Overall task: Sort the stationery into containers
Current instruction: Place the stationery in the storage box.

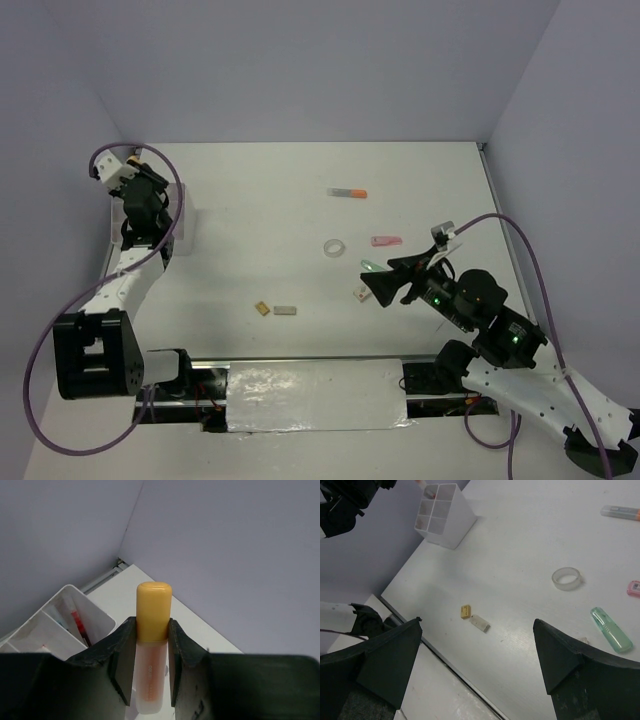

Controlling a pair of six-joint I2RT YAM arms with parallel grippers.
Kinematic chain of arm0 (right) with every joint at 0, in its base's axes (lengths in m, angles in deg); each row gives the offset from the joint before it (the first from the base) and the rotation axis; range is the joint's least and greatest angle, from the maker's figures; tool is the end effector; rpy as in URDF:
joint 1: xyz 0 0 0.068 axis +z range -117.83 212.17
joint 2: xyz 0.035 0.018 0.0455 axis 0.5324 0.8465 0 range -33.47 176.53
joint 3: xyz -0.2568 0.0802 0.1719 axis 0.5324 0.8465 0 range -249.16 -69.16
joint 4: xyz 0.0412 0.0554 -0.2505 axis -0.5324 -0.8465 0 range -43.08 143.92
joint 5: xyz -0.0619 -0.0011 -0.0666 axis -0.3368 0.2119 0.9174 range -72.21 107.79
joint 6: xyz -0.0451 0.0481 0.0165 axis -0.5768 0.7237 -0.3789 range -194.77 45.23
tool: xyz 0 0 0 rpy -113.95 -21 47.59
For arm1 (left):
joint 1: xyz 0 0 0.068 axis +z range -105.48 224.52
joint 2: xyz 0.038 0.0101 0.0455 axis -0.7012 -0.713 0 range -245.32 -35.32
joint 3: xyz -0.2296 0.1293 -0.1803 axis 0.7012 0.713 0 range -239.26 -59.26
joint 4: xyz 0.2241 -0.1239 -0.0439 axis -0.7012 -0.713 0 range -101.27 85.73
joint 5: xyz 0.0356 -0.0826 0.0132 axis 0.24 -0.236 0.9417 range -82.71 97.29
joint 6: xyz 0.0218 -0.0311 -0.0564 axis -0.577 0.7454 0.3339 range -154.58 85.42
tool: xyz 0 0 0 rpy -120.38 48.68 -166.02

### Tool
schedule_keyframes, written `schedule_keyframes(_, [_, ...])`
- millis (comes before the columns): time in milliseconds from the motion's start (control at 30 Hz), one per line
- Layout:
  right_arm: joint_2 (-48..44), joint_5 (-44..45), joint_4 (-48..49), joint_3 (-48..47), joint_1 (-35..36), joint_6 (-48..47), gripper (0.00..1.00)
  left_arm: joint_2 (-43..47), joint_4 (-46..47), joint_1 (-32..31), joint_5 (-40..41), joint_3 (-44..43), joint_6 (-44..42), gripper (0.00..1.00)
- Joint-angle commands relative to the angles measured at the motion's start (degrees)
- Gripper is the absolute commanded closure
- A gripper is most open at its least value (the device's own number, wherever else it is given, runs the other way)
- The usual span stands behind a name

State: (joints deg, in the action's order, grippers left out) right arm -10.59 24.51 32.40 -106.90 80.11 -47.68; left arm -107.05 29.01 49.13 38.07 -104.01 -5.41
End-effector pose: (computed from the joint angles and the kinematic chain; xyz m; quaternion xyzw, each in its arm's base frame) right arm 0.0583 0.0551 0.3402 -0.0967 0.7405 0.3695 0.5530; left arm 0.2832 0.0508 0.3658 -0.3761 0.5581 0.0202 0.7394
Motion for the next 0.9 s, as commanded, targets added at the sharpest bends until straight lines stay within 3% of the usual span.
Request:
schedule_keyframes(0, [1.29,-0.83,4.73,0.82,-0.13,-1.43,0.0,-2.8,12.22,1.89,-3.53,0.09,1.24,1.0])
schedule_keyframes(233, [3.93,-1.36,5.7,0.56,-0.22,-2.22,0.0,-8.86,22.52,5.15,-8.11,2.74,2.3,1.0])
schedule_keyframes(867, [10.52,-2.24,7.54,-1.11,-0.13,-3.71,0.0,-20.03,28.16,8.32,-13.29,0.19,3.62,0.96])
